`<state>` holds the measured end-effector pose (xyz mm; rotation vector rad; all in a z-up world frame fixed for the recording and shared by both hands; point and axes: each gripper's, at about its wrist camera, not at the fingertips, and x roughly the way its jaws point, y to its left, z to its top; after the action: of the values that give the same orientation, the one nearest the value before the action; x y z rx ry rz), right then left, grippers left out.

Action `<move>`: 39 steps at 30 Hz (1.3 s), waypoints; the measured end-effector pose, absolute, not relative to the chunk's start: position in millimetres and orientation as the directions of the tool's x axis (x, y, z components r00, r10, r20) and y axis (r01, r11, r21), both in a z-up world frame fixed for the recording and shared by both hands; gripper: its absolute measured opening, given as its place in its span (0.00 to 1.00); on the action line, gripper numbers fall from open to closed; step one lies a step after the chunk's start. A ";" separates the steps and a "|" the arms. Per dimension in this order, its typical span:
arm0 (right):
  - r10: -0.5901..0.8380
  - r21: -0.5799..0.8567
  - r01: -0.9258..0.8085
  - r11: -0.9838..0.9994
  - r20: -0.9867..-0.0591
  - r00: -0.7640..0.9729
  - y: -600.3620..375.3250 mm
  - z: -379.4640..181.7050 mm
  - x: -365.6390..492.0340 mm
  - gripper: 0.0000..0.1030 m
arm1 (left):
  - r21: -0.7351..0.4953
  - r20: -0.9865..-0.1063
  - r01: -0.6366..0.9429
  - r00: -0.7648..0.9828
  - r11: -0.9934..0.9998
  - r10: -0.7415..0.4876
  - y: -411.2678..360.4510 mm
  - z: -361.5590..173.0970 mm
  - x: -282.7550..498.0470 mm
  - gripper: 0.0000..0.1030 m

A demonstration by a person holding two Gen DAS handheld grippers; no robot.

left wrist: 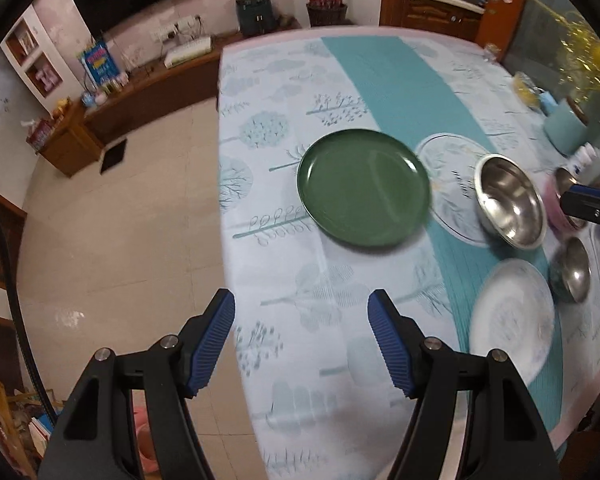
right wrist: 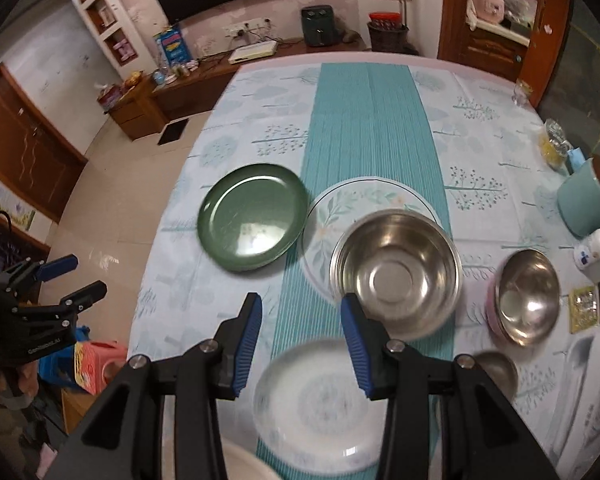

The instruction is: Organize plates and bowls

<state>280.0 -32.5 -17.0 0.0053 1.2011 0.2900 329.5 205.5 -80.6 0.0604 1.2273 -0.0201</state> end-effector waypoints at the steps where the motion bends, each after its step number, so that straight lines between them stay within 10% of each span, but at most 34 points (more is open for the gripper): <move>1: 0.224 0.161 -0.210 0.964 -0.919 0.323 -31.6 -23.5 288.8 0.40 | 0.012 -0.948 0.042 0.319 0.999 -0.002 209.6 -90.3 341.9 0.66; 26: 0.275 0.260 -0.104 0.960 -0.947 0.168 7.2 -161.4 415.9 0.38 | -0.215 -0.956 -0.065 0.220 0.975 -0.196 230.2 -207.6 460.7 0.63; 39: 0.265 0.248 -0.128 0.960 -0.955 0.131 14.2 -183.4 428.3 0.12 | -0.283 -0.949 -0.029 0.151 0.959 -0.275 216.9 -233.6 481.7 0.33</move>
<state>428.3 14.2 -183.4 0.1154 1.4122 0.2861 481.7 216.9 -233.6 -0.2571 1.4131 -0.1799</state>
